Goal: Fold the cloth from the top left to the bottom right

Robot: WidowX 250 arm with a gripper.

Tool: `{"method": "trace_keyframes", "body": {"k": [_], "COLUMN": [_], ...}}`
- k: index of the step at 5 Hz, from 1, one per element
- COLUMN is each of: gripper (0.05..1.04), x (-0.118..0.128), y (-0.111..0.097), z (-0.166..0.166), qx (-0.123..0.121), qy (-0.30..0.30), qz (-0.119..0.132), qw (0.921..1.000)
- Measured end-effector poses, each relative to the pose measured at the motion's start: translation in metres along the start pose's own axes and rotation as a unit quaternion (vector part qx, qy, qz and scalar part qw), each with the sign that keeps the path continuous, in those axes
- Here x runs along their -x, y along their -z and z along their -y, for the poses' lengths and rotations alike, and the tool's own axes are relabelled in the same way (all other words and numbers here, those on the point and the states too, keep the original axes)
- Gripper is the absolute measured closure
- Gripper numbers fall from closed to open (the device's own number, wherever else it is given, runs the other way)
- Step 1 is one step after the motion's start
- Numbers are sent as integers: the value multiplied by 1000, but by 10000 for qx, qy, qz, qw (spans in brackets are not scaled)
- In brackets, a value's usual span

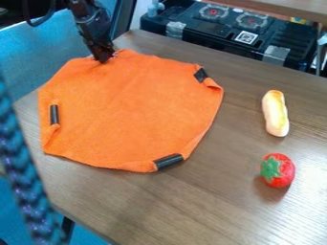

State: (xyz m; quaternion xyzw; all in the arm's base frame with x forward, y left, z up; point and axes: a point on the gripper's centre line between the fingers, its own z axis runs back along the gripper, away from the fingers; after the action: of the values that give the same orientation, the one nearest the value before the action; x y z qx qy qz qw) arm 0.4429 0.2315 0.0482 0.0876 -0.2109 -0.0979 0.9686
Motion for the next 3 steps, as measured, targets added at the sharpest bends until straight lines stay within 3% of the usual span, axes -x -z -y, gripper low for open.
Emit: {"method": "trace_keyframes", "body": {"k": [1,2,3], "gripper": [1010,1022,1024], "x": [-4,-1,-4], "y": [-1,-4,-38], "z": [2,6,13], "qx": [92,260,385], "qy": [-101,-106,-18], "qz": [82,180,607], "qw": [9999,9994,9974]}}
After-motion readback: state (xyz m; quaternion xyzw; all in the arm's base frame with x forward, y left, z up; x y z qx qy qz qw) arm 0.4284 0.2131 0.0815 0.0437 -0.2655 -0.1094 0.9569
